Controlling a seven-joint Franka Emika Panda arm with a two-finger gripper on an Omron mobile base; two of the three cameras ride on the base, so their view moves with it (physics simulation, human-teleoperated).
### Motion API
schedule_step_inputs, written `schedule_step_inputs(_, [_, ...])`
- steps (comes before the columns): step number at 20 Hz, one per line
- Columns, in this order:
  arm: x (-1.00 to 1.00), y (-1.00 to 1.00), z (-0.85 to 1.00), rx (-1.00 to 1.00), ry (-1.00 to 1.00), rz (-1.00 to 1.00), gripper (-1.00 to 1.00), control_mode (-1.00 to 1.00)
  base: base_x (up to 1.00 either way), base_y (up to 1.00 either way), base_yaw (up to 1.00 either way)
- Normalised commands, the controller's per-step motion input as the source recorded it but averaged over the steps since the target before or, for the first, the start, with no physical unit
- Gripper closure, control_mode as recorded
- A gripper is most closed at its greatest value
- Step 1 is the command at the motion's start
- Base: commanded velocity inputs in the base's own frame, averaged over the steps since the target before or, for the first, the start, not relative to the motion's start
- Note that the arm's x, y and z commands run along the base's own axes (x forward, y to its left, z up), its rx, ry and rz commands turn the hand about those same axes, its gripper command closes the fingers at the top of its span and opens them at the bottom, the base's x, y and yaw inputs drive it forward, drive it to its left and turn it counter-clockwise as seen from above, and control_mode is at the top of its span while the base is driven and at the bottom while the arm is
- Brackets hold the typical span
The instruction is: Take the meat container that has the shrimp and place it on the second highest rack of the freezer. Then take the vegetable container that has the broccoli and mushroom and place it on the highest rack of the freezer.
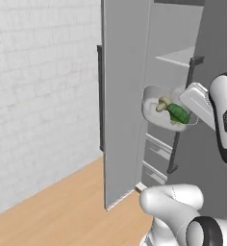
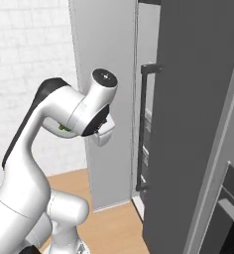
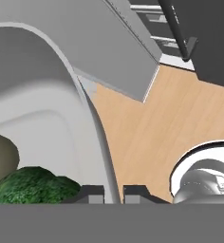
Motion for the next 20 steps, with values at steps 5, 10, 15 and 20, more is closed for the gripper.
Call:
schedule_step_inputs(5, [0.0,0.0,0.0,0.0,0.0,0.0,1.0,1.0,0.64,0.49,-0.58])
schedule_step_inputs(10, [0.0,0.0,0.0,0.0,0.0,0.0,1.0,1.0,0.47,0.61,-0.56])
schedule_step_inputs(15, [0.0,0.0,0.0,0.0,0.0,0.0,1.0,1.0,0.11,0.54,-0.41])
schedule_step_inputs(20, [0.0,0.0,0.0,0.0,0.0,0.0,1.0,1.0,0.11,0.45,-0.32])
